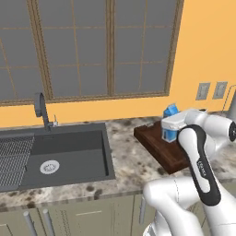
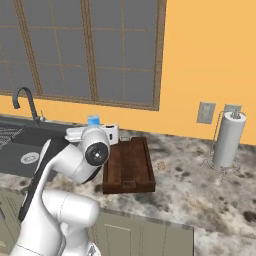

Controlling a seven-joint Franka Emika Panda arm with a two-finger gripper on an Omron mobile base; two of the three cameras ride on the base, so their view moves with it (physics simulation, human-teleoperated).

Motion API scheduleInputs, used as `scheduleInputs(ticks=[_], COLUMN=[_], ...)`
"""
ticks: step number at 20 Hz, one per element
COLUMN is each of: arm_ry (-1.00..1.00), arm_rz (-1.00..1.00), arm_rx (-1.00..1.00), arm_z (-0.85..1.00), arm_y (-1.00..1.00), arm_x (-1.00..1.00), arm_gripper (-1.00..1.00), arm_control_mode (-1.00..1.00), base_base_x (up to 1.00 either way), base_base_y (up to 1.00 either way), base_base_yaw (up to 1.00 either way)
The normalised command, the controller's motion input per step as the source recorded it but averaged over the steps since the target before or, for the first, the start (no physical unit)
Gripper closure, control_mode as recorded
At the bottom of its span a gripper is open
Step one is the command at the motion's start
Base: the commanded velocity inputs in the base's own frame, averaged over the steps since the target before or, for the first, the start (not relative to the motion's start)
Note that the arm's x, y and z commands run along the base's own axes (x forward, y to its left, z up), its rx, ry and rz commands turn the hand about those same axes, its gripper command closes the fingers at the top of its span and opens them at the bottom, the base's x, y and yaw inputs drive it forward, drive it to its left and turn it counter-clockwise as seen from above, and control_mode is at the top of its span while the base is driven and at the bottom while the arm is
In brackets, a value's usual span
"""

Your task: Take out the milk from the fridge and place it on the tray on the counter. Then take the sugar cube near the tray and place it in the tray.

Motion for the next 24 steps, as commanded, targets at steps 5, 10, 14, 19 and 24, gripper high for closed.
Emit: scheduleInputs(ticks=[5, 10, 14, 19, 24], arm_ry=[0.00, 0.00, 0.00, 0.00, 0.00], arm_rz=[0.00, 0.00, 0.00, 0.00, 0.00], arm_rx=[0.00, 0.00, 0.00, 0.00, 0.00], arm_z=[-0.20, -0.22, -0.22, -0.30, -0.24], arm_y=[0.00, -0.02, -0.14, -0.06, -0.14], arm_x=[0.28, 0.19, 0.20, 0.42, 0.36], arm_gripper=[1.00, 1.00, 1.00, 1.00, 1.00], arm_control_mode=[-1.00, -1.00, -1.00, -1.00, -1.00], base_base_x=[0.00, 0.00, 0.00, 0.00, 0.00], base_base_y=[0.00, 0.00, 0.00, 0.00, 0.00], base_base_yaw=[0.00, 0.00, 0.00, 0.00, 0.00])
